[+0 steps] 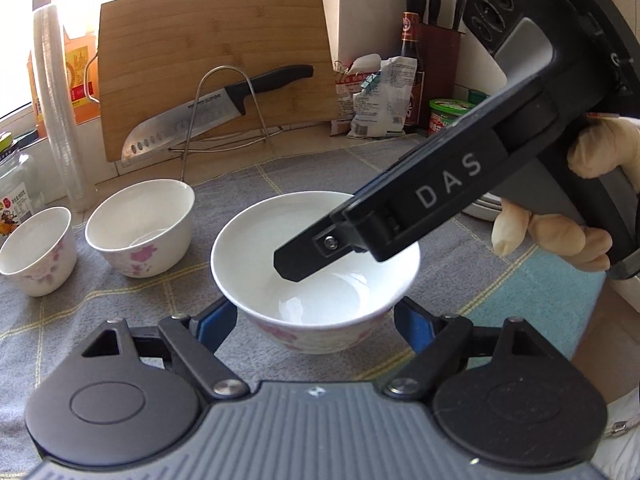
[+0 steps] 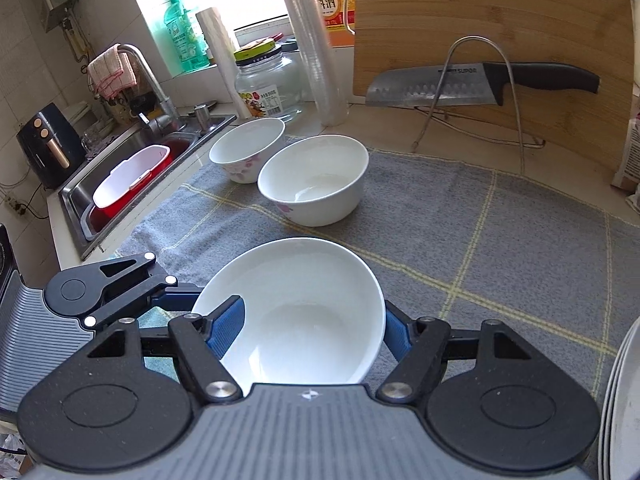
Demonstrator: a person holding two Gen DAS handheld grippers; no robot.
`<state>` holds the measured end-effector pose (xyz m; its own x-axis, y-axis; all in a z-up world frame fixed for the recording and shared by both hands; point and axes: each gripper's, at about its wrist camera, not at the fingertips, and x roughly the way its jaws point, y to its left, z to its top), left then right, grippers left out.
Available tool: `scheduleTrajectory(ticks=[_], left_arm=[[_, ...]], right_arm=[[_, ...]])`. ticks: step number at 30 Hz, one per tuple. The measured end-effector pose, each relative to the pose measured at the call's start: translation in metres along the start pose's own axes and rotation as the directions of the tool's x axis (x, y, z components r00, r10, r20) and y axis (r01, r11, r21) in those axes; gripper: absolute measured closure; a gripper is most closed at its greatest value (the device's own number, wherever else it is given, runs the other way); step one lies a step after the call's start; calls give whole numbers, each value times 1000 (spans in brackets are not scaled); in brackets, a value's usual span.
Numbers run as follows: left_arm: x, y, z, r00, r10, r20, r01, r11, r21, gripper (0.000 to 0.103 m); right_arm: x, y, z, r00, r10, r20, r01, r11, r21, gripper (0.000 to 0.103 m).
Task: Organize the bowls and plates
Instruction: 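Carry the held bowl with the right gripper toward the plate stack, then lower the bowl onto the towel and open the right gripper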
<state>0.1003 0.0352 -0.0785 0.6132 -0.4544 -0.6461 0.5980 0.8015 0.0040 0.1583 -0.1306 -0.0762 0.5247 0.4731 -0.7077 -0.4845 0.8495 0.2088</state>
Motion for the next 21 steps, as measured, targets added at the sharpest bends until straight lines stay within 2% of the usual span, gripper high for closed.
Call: scheduleTrajectory(ticks=[7, 21], left_arm=[[15, -11, 3, 1000, -20, -14, 20, 1000, 10, 18], [27, -7, 3, 999, -14, -50, 14, 1000, 0, 18]], right_arm=[[-4, -18, -7, 1000, -17, -1, 17, 999, 36, 26], [7, -23, -9, 1000, -18, -21, 19, 999, 43, 26]])
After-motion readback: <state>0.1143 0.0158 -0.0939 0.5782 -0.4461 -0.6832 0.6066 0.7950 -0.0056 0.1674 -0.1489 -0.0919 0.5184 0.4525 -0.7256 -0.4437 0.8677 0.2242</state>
